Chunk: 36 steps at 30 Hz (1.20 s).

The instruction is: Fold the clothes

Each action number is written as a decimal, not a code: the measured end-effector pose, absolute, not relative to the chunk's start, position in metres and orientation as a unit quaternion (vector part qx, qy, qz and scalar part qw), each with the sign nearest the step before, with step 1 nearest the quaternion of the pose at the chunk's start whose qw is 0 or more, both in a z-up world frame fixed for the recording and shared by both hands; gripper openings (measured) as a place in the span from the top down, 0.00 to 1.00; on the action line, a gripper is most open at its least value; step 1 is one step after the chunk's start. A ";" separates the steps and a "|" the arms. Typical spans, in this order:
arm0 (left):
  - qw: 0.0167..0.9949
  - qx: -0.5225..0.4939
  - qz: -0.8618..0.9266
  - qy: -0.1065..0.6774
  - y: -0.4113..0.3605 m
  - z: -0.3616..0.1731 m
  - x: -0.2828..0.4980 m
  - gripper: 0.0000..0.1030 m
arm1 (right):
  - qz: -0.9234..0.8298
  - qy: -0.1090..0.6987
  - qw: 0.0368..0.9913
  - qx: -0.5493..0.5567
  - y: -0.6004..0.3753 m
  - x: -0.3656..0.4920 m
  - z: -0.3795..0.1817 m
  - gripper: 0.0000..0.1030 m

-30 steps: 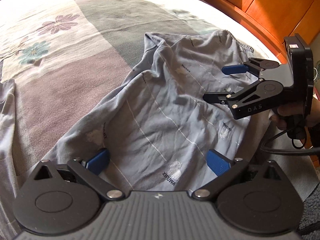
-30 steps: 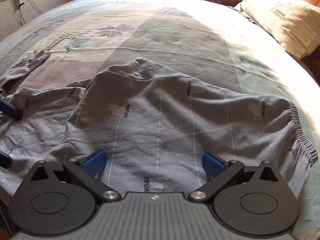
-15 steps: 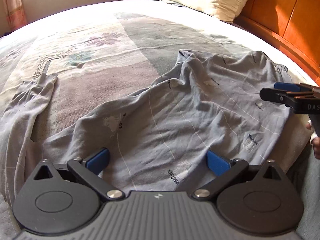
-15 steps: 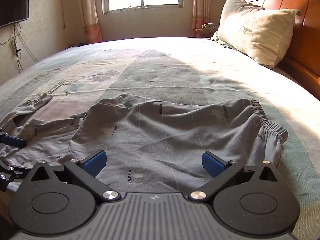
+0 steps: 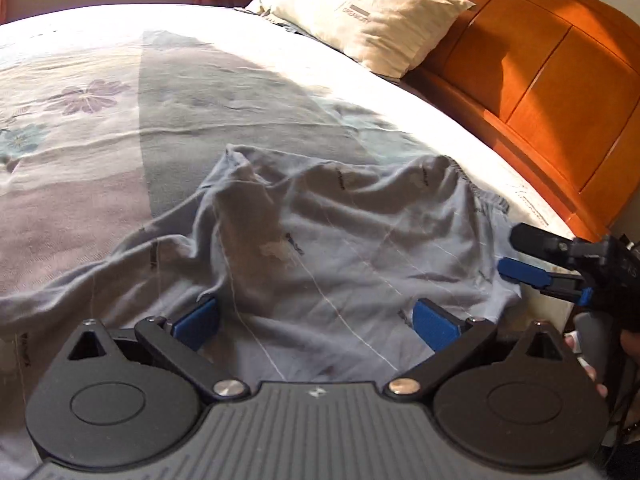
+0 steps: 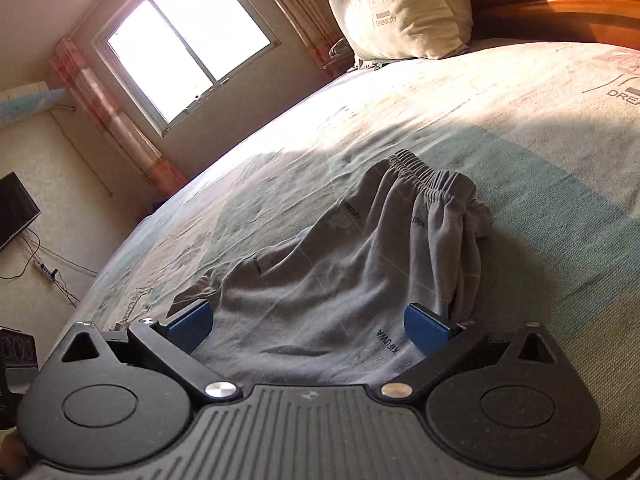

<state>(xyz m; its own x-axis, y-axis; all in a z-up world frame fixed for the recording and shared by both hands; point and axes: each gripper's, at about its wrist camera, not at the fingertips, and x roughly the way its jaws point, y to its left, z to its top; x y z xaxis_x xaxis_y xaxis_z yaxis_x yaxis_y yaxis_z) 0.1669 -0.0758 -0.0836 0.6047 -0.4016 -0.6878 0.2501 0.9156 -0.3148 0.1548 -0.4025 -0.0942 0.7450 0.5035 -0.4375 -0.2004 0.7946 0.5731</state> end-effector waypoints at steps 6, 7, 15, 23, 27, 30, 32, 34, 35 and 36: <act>0.880 -0.112 -0.178 0.427 -0.068 -0.068 0.190 0.01 | 0.222 0.292 0.899 0.239 -0.402 0.139 -0.092 0.00; 0.879 -0.103 -0.195 0.424 -0.072 -0.066 0.187 0.01 | 0.229 0.286 0.903 0.222 -0.398 0.135 -0.090 0.00; 0.869 -0.067 -0.209 0.443 -0.083 -0.079 0.182 0.01 | 0.238 0.332 0.910 0.072 -0.359 0.141 -0.097 0.00; 0.872 -0.060 -0.195 0.444 -0.072 -0.070 0.150 0.01 | 0.293 0.242 0.925 0.003 -0.340 0.104 -0.080 0.00; 0.875 -0.073 -0.164 0.449 -0.053 -0.075 0.129 0.01 | 0.288 0.311 0.905 -0.032 -0.321 0.114 -0.094 0.00; 0.883 -0.086 -0.148 0.437 -0.044 -0.072 0.109 0.01 | 0.276 0.340 0.898 -0.033 -0.316 0.117 -0.101 0.00; 0.890 -0.092 -0.145 0.423 -0.040 -0.071 0.095 0.01 | 0.273 0.340 0.899 -0.030 -0.316 0.117 -0.102 0.00; 0.888 -0.107 -0.142 0.424 -0.036 -0.078 0.088 0.01 | 0.268 0.341 0.900 -0.037 -0.313 0.117 -0.103 0.00; 0.888 -0.115 -0.141 0.423 -0.034 -0.081 0.085 0.01 | 0.266 0.342 0.900 -0.042 -0.312 0.116 -0.103 0.00; 0.891 -0.121 -0.140 0.415 -0.033 -0.080 0.081 0.01 | 0.263 0.342 0.901 -0.047 -0.310 0.116 -0.103 0.00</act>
<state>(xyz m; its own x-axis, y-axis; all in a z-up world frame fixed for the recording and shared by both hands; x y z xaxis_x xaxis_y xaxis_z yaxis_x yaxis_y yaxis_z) 0.0805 -0.0326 -0.0804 0.6170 -0.3491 -0.7053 0.1489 0.9318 -0.3310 0.1164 -0.3101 -0.1027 0.6271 0.4425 -0.6410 -0.5067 0.8568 0.0957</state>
